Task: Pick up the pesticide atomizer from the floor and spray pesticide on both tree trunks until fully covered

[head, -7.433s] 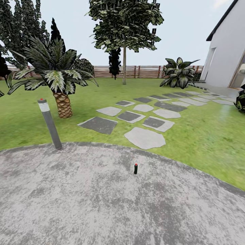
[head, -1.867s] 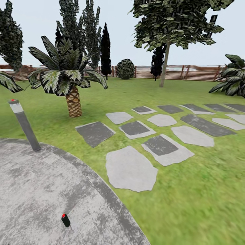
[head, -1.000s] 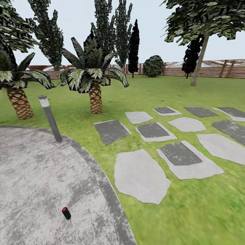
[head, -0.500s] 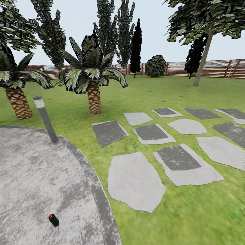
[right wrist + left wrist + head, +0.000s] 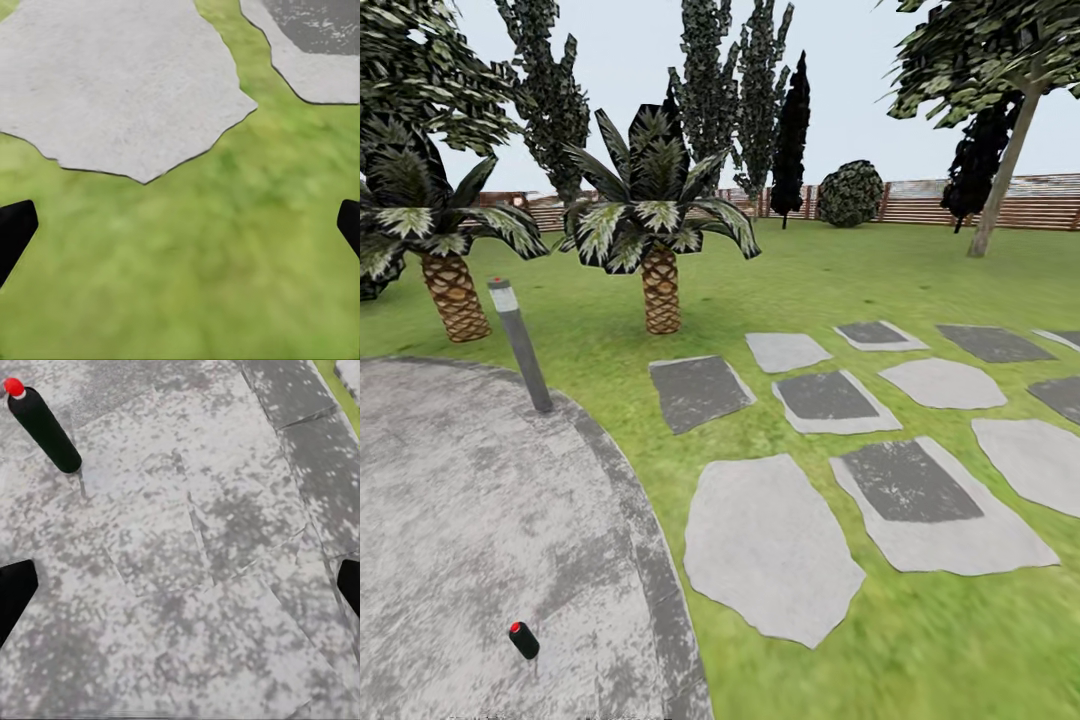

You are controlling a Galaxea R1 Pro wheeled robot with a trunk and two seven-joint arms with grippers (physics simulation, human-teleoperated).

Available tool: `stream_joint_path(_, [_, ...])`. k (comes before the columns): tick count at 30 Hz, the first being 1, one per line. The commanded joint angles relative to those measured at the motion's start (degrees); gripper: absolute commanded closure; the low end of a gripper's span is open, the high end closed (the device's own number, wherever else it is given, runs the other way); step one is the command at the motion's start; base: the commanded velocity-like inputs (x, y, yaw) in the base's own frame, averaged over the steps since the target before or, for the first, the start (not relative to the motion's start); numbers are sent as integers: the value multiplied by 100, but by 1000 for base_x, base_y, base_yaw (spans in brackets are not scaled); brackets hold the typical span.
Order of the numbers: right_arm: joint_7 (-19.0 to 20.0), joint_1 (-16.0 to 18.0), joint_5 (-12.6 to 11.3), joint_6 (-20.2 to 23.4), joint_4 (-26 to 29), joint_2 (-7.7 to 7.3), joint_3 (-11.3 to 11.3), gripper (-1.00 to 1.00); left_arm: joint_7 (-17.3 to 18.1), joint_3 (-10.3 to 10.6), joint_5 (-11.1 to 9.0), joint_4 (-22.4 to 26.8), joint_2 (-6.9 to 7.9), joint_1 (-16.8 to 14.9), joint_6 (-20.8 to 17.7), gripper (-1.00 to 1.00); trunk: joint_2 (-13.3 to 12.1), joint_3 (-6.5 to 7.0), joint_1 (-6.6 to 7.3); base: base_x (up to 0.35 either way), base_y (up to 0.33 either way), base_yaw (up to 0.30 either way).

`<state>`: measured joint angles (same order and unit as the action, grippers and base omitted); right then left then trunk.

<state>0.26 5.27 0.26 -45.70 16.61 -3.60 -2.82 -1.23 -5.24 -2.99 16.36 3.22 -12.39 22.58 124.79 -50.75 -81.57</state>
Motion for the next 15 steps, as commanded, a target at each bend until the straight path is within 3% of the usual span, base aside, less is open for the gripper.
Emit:
stream_joint_path(1, [0,0,1,0,0,0,0,-100,0,0,0,1,-2,0,0,-100,0,0,0,5,-3,277])
stream_joint_path(8, [0,0,1,0,0,0,0,-100,7,5,-7,6,-5,-1,0,-100,0,0,0,21,-8,278])
stream_joint_path(15, [0,0,2,0,0,0,0,-100,4,0,-9,7,-6,-2,-4,-100,0,0,0,197,-131,278])
